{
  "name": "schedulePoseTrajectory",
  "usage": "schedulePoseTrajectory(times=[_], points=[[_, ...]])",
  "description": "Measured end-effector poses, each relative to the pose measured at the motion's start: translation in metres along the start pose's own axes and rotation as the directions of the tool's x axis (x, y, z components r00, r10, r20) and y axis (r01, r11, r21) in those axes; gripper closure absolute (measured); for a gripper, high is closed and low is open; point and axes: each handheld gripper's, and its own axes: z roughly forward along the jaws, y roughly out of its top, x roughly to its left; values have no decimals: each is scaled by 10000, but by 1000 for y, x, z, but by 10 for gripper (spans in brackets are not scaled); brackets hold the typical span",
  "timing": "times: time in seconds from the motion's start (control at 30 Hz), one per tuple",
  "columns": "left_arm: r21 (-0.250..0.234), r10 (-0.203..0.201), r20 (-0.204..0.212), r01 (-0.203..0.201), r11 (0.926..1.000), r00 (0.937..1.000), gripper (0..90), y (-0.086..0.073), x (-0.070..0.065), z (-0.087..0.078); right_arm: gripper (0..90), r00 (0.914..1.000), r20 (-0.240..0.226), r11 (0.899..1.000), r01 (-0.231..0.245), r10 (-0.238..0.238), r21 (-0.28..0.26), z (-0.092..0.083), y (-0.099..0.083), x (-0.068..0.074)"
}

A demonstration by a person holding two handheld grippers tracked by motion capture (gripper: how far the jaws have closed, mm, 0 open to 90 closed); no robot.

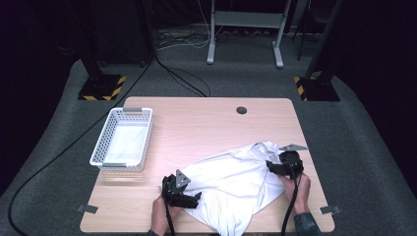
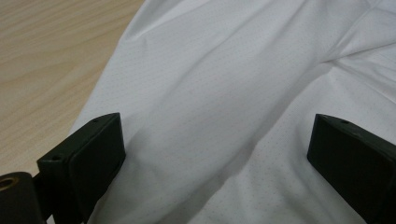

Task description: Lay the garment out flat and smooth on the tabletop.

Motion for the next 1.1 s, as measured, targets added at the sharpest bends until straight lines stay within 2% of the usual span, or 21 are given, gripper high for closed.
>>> schedulePoseTrajectory(times=[0.1, 0.23, 0.3, 0.47, 0.53, 0.63, 0.83, 1.1], points=[[-3, -5, 1, 5, 10000, 10000, 40, 0, 0, 0, 231, 9997, 37, 9997, 246, -246, -28, -12, -24, 2], [2, -9, 0, 9, 10000, 10000, 39, 0, 0, 0, 146, 9993, -13, 9993, 367, -367, 109, -14, -56, 5], [-13, -26, -1, 26, 10000, 10000, 39, 0, 0, 0, 130, 9997, -101, 9993, 234, -237, -289, -16, -65, 4], [-21, 3, -28, -3, 10000, 10000, 40, 0, 0, 0, 39, 9977, -297, 9977, 605, -614, -314, -12, -66, 1], [-1, 7, -49, -7, 10000, 10000, 40, 0, -1, 0, 0, 9984, -226, 9983, 517, -524, -286, -10, -65, 0], [10, -14, -106, 14, 10000, 9999, 40, 0, -2, 0, 3, 9991, -112, 9988, 405, -408, -287, -9, -65, 0], [-38, -82, -305, 81, 10000, 9995, 40, 3, -10, 2, 0, 9971, -397, 9976, 632, -643, -275, -9, -65, -6], [-40, -11, -314, 10, 10000, 9995, 40, 10, -28, 10, 3, 9977, -359, 9980, 567, -576, -274, -11, -65, -28]])
